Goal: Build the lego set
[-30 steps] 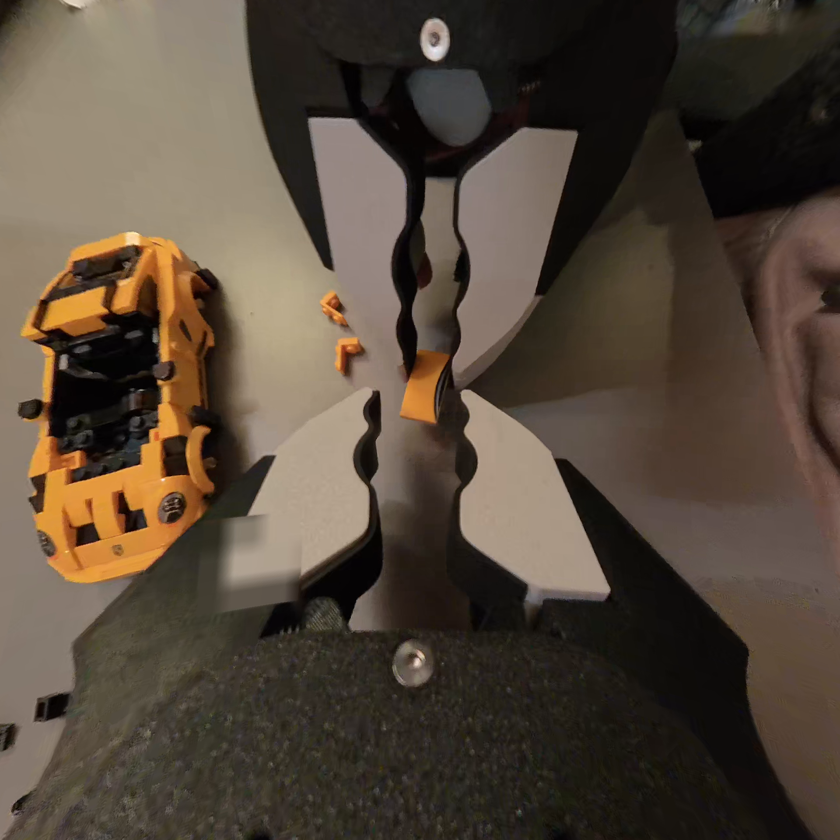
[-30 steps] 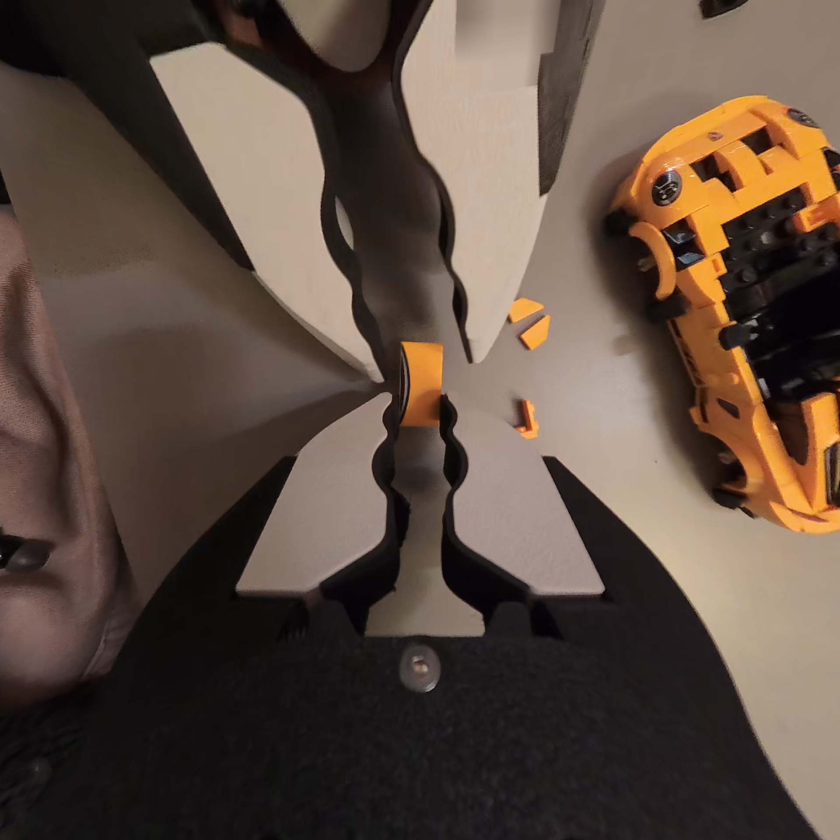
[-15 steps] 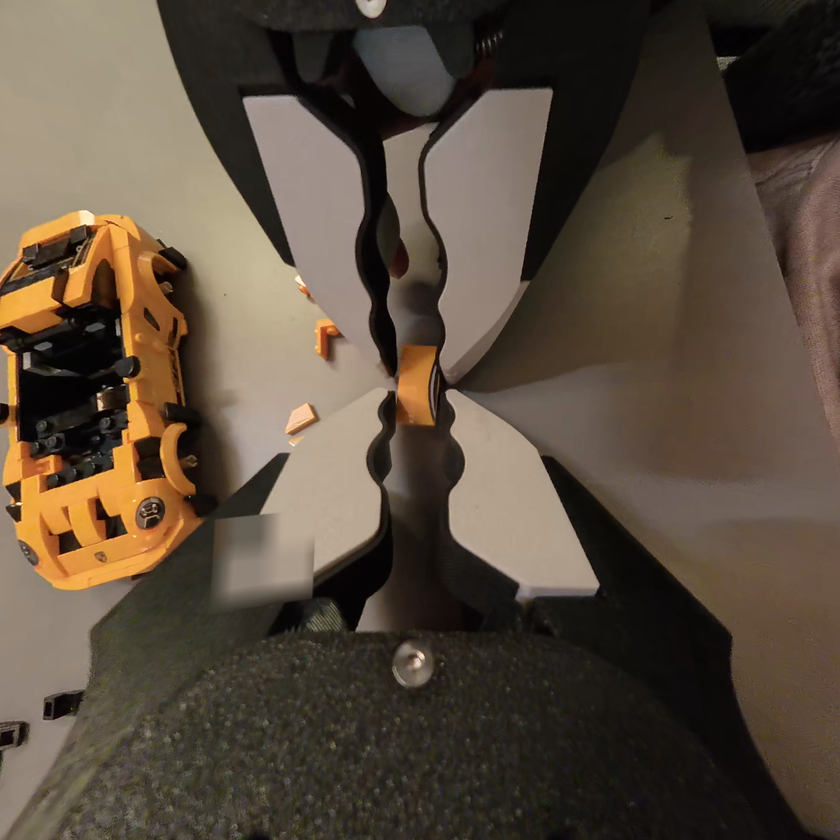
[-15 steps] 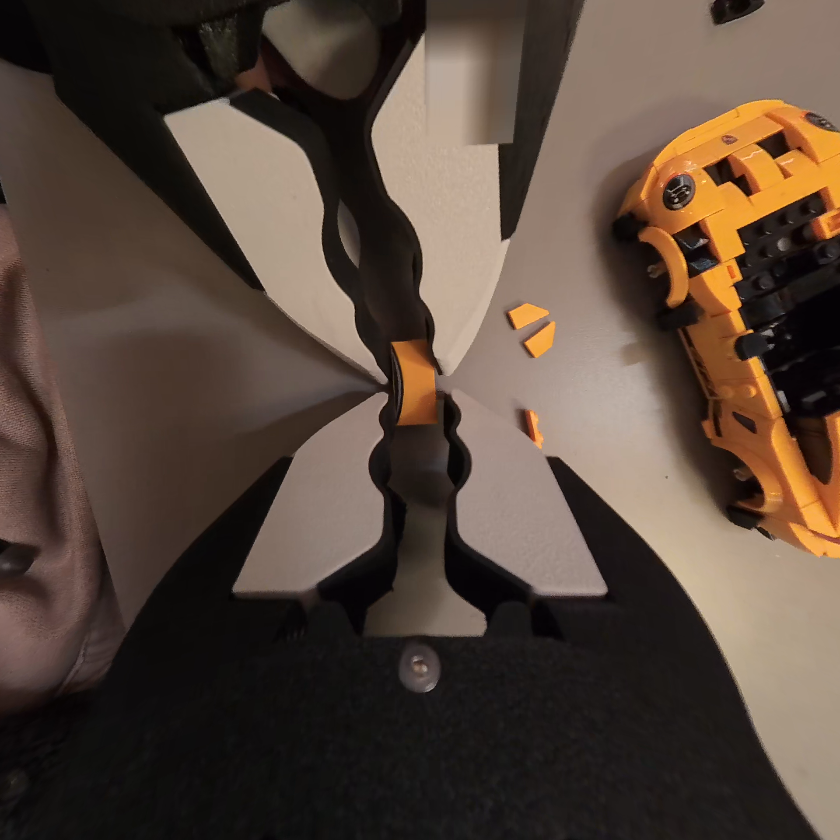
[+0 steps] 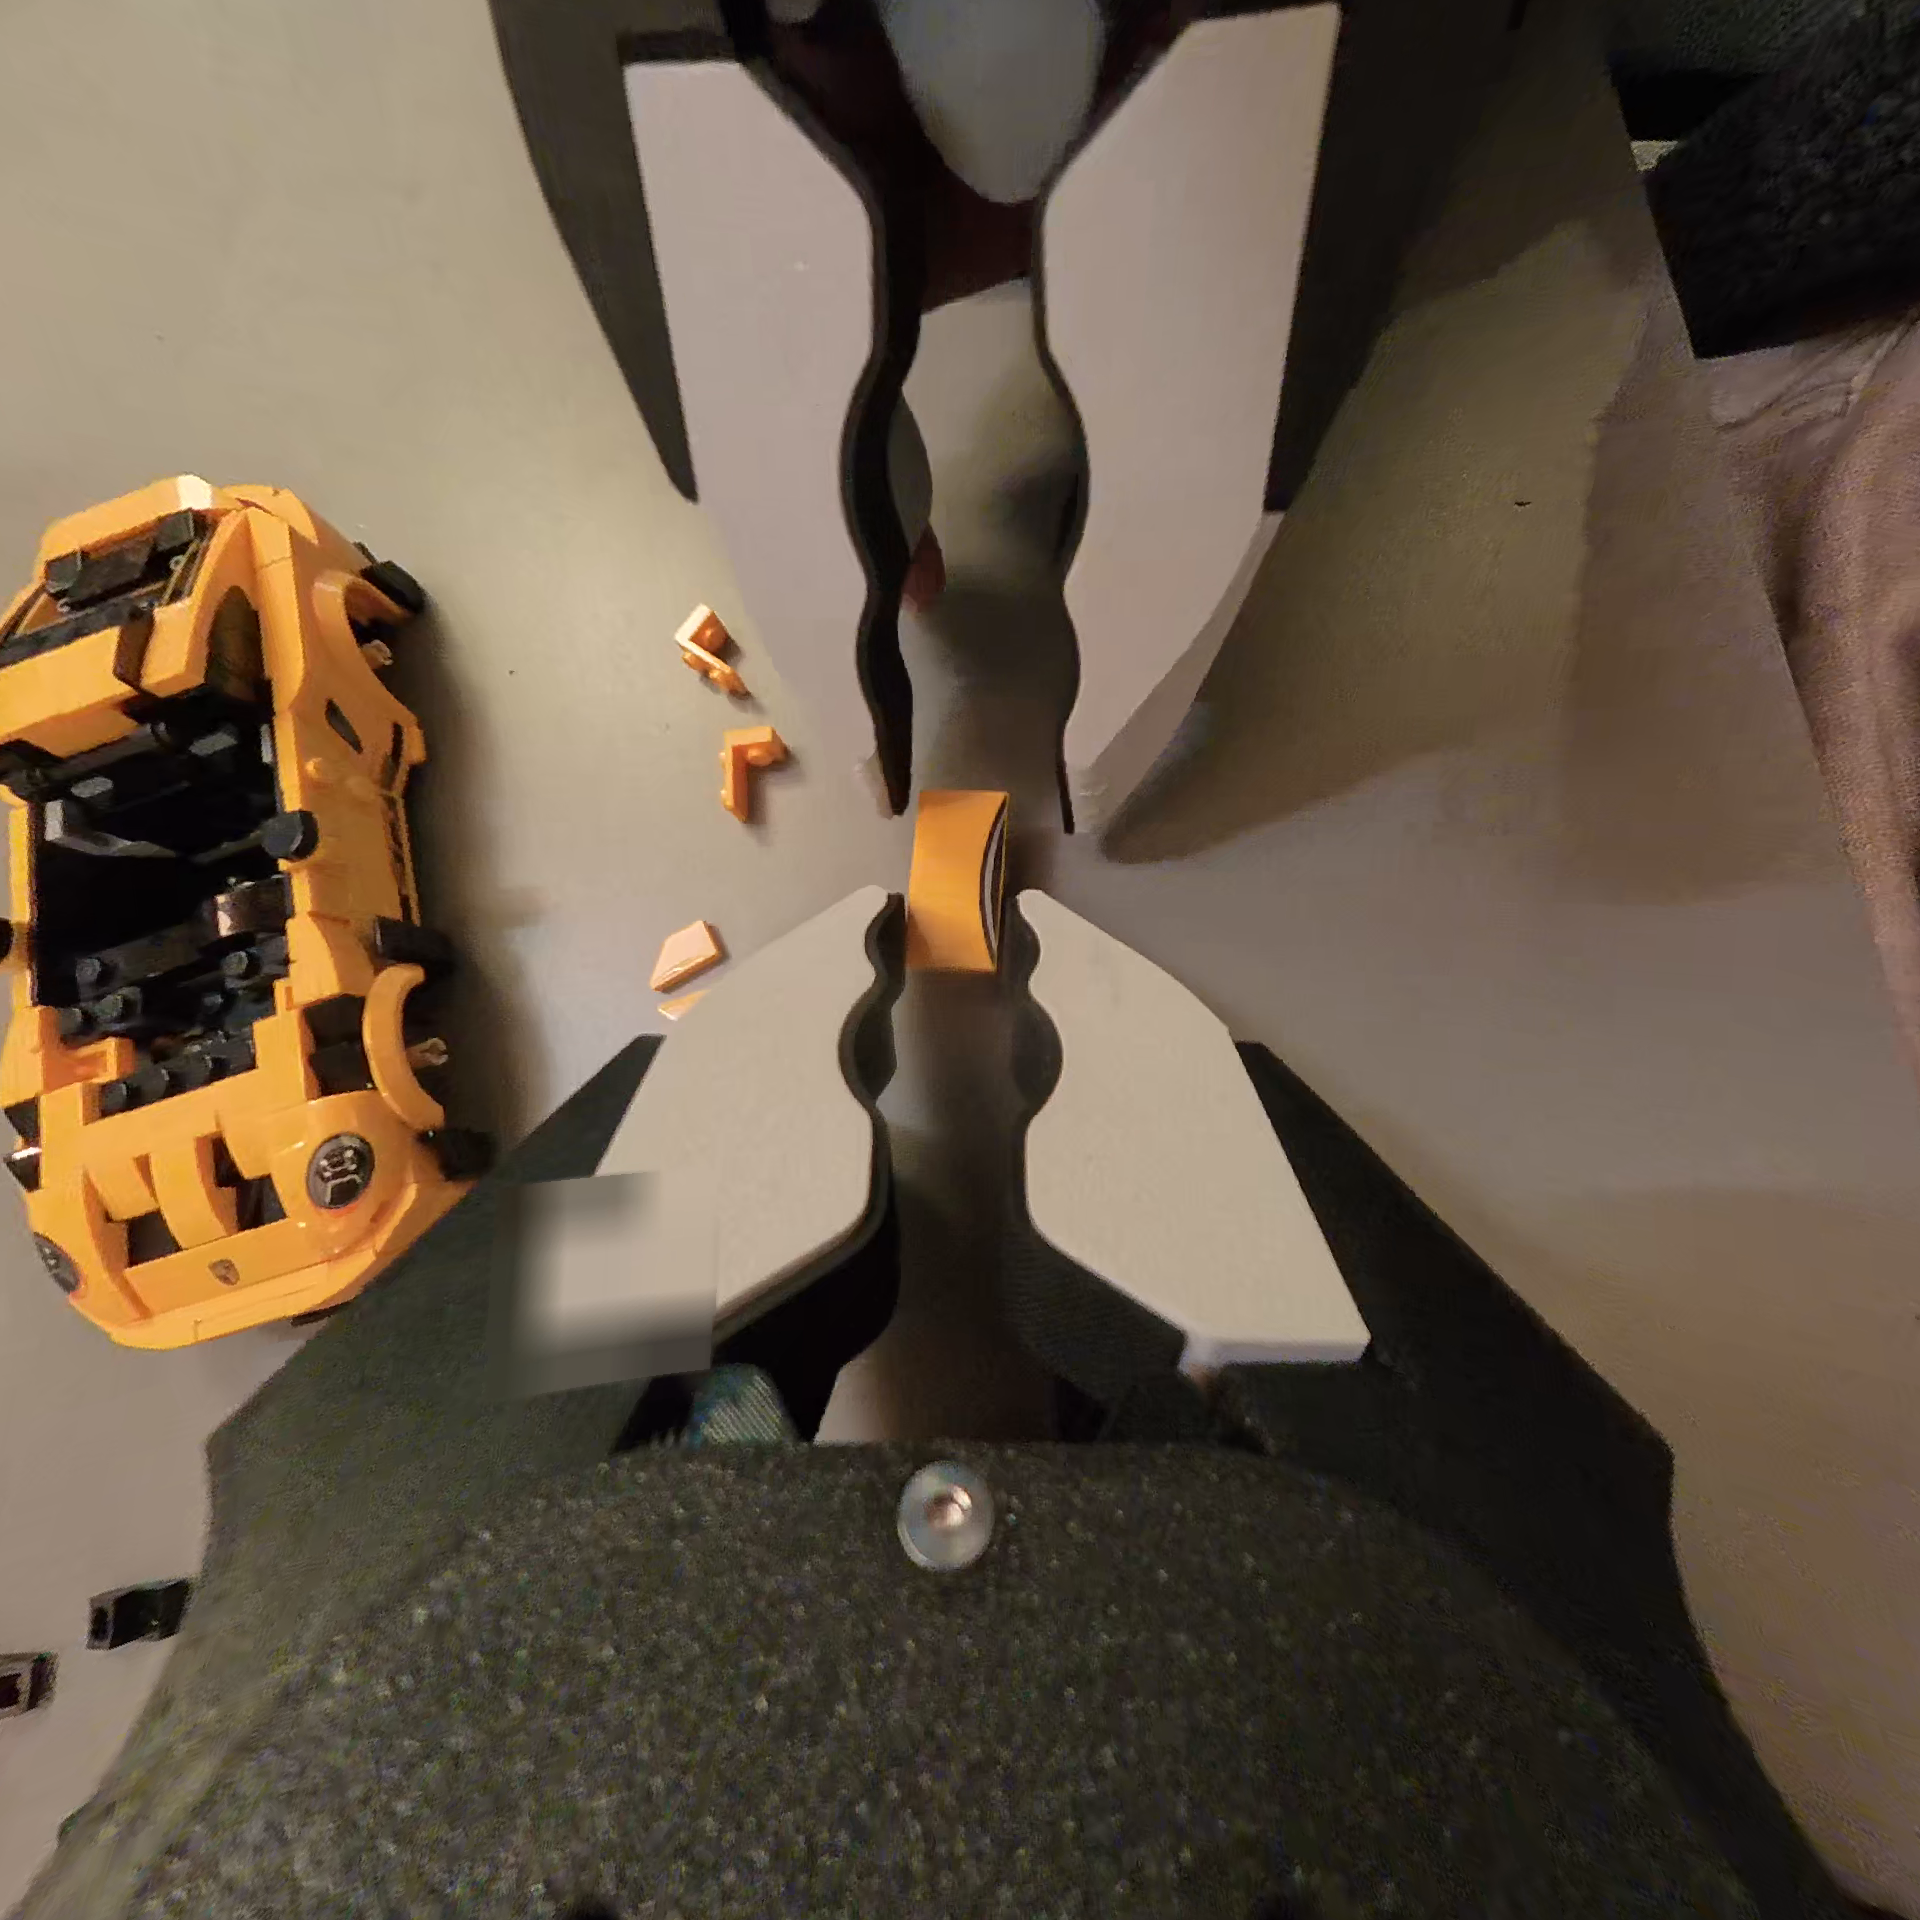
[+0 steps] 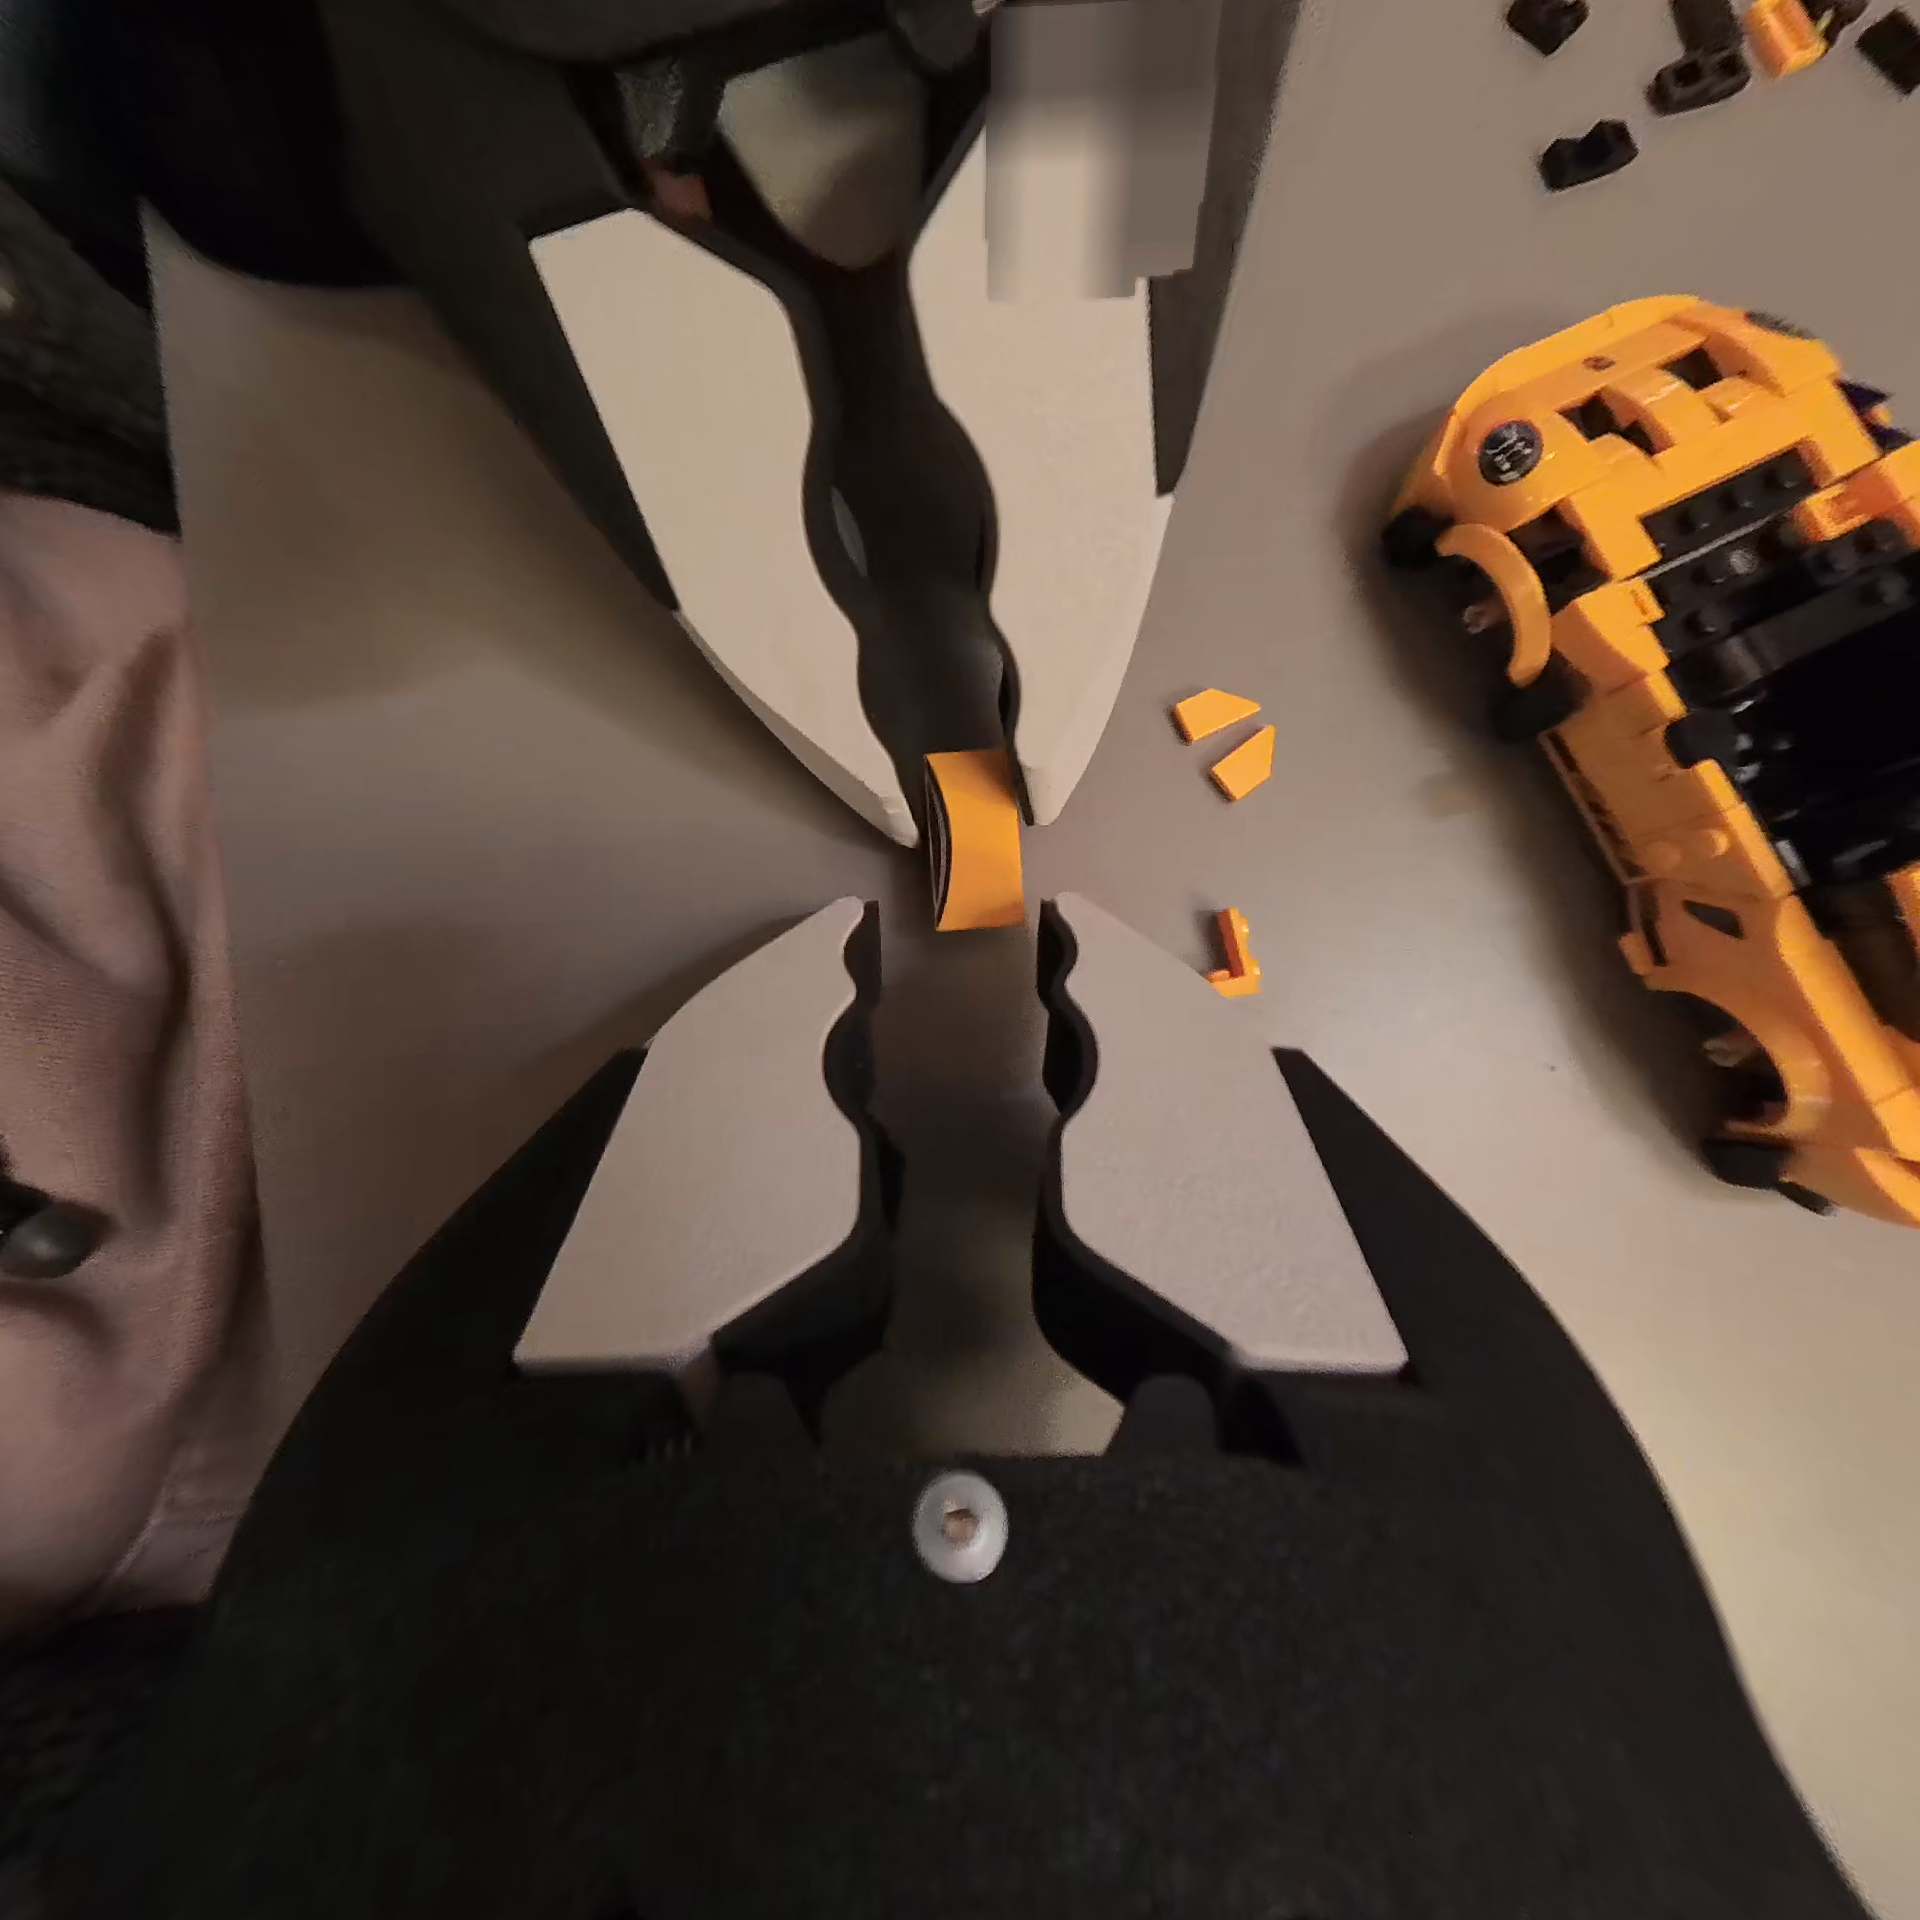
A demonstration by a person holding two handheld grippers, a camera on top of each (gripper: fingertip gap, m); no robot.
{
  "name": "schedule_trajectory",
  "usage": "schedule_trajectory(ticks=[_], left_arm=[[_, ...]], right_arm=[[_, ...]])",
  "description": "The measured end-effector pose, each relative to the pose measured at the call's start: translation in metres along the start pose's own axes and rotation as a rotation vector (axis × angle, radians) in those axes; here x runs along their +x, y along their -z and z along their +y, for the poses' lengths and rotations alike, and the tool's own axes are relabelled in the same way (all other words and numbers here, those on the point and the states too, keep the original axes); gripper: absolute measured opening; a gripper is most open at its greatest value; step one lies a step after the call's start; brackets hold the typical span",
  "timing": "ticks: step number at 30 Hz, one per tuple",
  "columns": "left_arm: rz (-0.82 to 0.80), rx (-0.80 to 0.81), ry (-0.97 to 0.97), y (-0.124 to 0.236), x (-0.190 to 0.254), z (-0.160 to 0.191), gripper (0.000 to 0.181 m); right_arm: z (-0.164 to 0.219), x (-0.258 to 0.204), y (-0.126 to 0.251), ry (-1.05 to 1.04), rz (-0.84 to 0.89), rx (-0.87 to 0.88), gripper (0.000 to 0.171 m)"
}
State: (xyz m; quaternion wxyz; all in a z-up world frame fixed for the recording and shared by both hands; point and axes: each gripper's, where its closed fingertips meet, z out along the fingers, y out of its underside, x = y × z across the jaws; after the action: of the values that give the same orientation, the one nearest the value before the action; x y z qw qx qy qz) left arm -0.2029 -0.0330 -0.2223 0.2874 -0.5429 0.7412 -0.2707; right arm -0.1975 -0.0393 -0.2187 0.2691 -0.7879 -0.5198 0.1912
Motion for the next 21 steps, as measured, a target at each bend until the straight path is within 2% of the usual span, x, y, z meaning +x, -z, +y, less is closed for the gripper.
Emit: schedule_trajectory(ticks=[4, 7, 10, 14, 17, 21], left_arm=[[-0.003, 0.0, -0.007, 0.0, 0.0, 0.0, 0.017], [-0.009, -0.001, -0.014, 0.0, 0.0, 0.0, 0.017], [-0.008, 0.001, -0.013, 0.0, 0.0, 0.0, 0.017], [0.021, 0.067, 0.014, 0.008, 0.0, -0.008, 0.032], [0.06, 0.159, 0.122, 0.021, -0.007, -0.017, 0.031], [0.089, 0.11, 0.202, 0.017, -0.009, -0.009, 0.028]], right_arm=[[0.001, 0.002, -0.005, -0.059, -0.069, -0.025, 0.028], [-0.002, 0.002, -0.007, -0.09, -0.107, -0.024, 0.018], [-0.003, 0.002, -0.008, -0.054, -0.102, -0.024, 0.016], [-0.002, 0.009, -0.007, 0.136, 0.032, -0.038, 0.016], [-0.004, 0.014, -0.005, 0.34, 0.192, -0.041, 0.016], [-0.009, 0.01, -0.002, 0.529, 0.324, -0.008, 0.017]])
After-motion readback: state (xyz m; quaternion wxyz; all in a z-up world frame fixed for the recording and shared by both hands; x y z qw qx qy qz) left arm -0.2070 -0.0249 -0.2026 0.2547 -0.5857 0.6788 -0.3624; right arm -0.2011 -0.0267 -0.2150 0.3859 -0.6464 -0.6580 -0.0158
